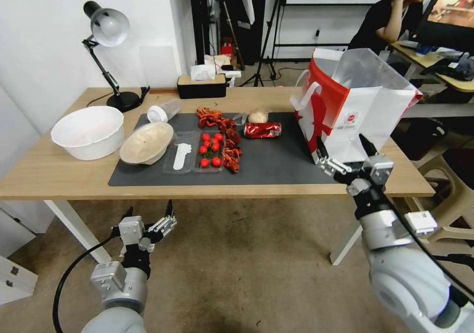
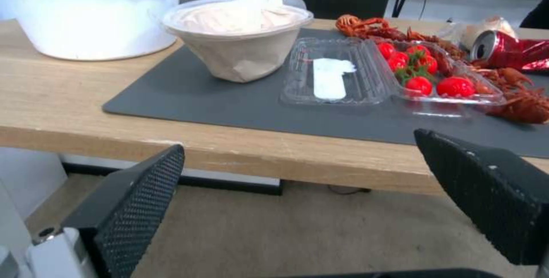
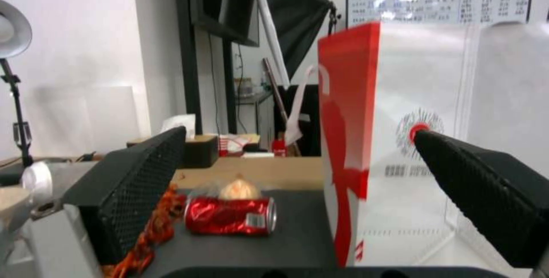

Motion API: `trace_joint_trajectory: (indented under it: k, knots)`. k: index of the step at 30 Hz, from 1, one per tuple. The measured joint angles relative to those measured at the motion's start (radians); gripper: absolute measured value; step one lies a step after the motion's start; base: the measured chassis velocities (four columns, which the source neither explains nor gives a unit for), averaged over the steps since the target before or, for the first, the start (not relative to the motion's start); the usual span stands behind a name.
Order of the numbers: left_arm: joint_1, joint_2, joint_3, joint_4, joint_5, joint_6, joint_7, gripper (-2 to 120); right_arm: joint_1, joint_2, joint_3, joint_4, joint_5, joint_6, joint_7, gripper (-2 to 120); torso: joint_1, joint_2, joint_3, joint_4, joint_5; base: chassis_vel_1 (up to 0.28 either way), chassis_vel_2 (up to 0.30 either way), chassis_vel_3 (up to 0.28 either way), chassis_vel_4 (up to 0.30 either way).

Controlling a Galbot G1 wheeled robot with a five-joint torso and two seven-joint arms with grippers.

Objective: Pick up the trash from the table and place it into the takeout bag.

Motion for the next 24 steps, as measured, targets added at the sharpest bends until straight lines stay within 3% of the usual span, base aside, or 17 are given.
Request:
trace_joint_trajectory:
  k: [10, 16, 24]
  knots:
    - [0.004, 0.002, -0.005, -0.005, 0.000, -0.003, -0.002, 100, 0.042, 0.001, -0.050, -0.045, 0.031, -0.026, -0.036, 100, 0.000, 0.000, 0.000, -0.0002, -0.0001, 0.000, 0.000, 0.000, 0.000]
    - [0.006, 0.001, -0.011, -0.012, -0.002, -0.001, 0.006, 100, 0.151, -0.064, -0.083, -0.131, 0.141, -0.029, -0.219, 100, 0.000, 0.000, 0.000, 0.0000, 0.0001, 0.000, 0.000, 0.000, 0.000]
    - [0.007, -0.001, -0.011, -0.012, -0.002, -0.001, 0.006, 100, 0.340, -0.141, -0.168, -0.234, 0.209, -0.044, -0.352, 100, 0.000, 0.000, 0.000, 0.0000, 0.0000, 0.000, 0.000, 0.000, 0.000]
